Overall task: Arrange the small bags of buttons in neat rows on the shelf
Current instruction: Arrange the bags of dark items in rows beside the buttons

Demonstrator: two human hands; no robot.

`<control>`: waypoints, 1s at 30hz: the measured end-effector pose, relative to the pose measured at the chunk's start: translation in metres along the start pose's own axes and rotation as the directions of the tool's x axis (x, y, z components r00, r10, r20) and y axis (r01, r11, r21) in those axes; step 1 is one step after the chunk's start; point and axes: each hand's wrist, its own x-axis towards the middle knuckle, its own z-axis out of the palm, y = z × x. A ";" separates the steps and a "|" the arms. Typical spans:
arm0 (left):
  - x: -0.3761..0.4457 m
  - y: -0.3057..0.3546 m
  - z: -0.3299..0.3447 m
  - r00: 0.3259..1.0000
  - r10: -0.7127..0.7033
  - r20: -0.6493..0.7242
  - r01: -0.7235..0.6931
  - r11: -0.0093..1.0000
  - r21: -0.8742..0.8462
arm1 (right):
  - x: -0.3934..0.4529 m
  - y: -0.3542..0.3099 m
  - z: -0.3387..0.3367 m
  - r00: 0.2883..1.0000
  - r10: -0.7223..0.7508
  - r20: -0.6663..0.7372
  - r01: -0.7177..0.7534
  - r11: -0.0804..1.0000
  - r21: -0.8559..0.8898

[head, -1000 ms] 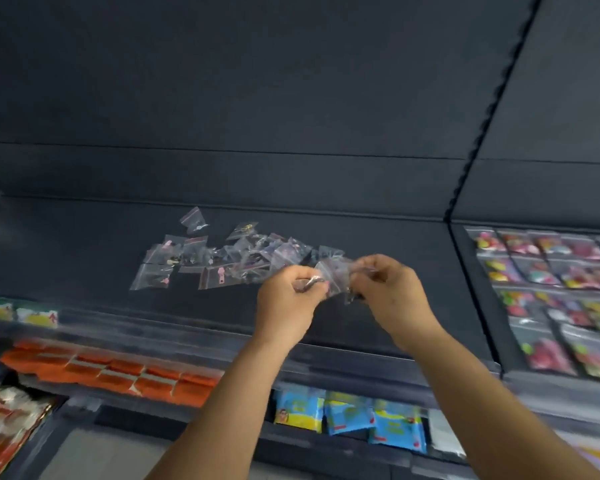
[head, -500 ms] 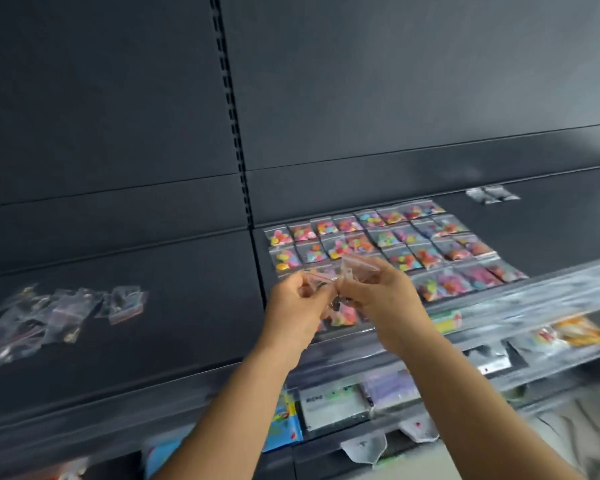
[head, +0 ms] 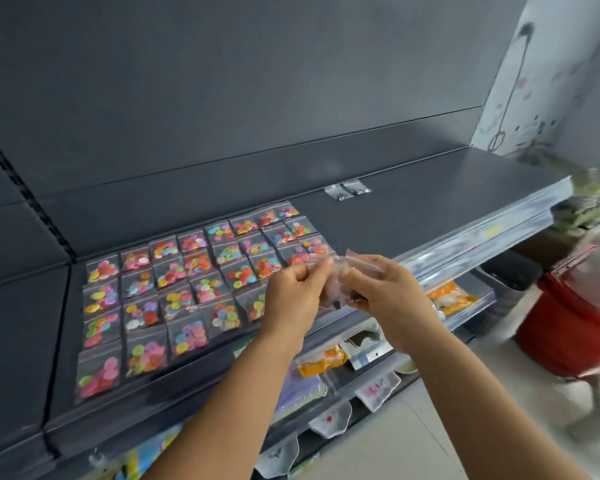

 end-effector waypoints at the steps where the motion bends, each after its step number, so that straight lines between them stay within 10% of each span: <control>1: 0.006 0.001 0.011 1.000 0.003 0.005 -0.004 1.000 0.007 | 0.003 0.000 -0.010 1.000 0.014 0.015 -0.014 1.000 0.001; 13: 0.110 0.010 0.103 0.977 0.072 0.199 -0.104 0.983 0.151 | 0.111 -0.009 -0.100 0.978 -0.002 -0.209 -0.004 1.000 -0.031; 30: 0.252 -0.013 0.135 0.974 -0.013 -0.224 0.074 0.962 0.263 | 0.287 0.000 -0.134 0.994 -0.006 -0.106 -0.032 0.934 -0.355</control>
